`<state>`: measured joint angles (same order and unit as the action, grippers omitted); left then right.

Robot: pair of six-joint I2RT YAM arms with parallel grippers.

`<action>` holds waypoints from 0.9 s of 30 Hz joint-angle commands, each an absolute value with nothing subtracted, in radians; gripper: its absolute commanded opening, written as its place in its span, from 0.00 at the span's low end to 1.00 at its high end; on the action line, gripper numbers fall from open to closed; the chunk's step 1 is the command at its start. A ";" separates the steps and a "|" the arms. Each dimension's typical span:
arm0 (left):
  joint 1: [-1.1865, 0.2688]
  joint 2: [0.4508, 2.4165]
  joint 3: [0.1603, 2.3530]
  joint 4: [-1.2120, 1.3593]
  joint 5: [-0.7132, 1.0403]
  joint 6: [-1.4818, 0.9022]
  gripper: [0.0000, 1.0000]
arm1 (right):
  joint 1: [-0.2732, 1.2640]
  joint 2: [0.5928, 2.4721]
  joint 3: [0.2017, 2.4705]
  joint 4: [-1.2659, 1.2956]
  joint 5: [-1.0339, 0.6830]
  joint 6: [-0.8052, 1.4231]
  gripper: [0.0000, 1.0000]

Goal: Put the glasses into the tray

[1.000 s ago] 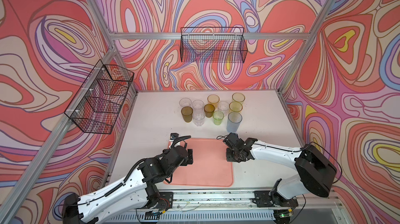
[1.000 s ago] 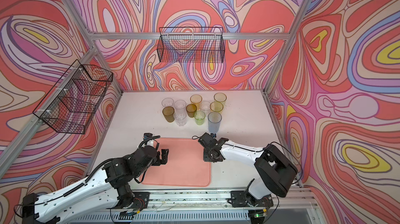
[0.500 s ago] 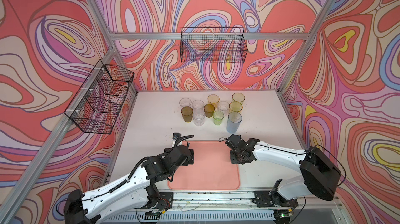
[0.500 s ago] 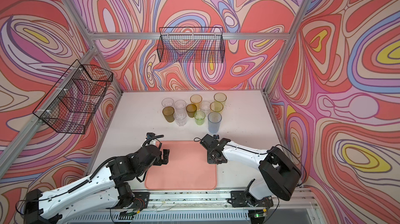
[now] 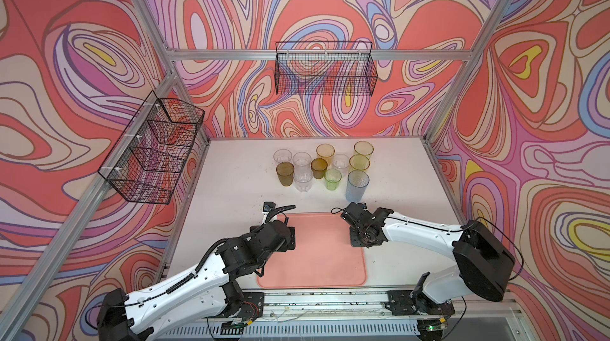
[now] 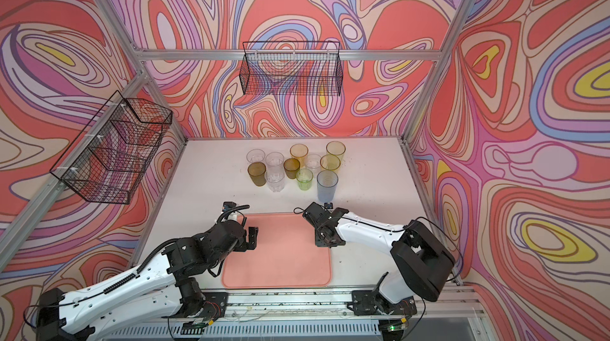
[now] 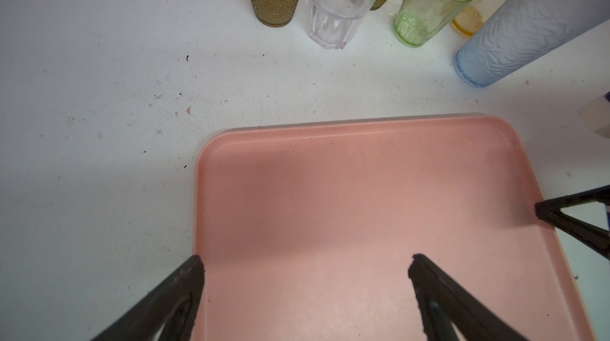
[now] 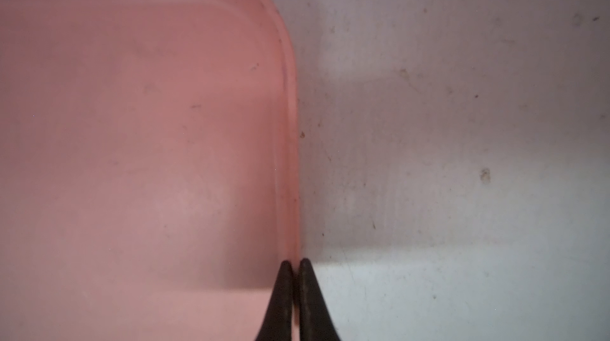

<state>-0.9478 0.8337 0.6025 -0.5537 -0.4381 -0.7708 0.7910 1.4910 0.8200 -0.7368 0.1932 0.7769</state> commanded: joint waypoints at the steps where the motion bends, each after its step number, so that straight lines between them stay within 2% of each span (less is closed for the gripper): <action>1: -0.942 0.825 0.614 -0.568 -0.447 -0.778 1.00 | 0.787 1.503 0.850 -0.760 0.258 0.788 0.00; 26: -0.934 0.856 0.617 -0.551 -0.436 -0.769 1.00 | 0.744 1.515 0.855 -0.764 0.273 0.776 0.00; 27: -0.934 0.856 0.619 -0.552 -0.435 -0.769 1.00 | 0.742 1.513 0.854 -0.762 0.271 0.776 0.05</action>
<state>-0.9405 0.8501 0.6025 -0.5499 -0.4370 -0.7704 0.7517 1.5295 0.8513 -0.7563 0.2382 0.7715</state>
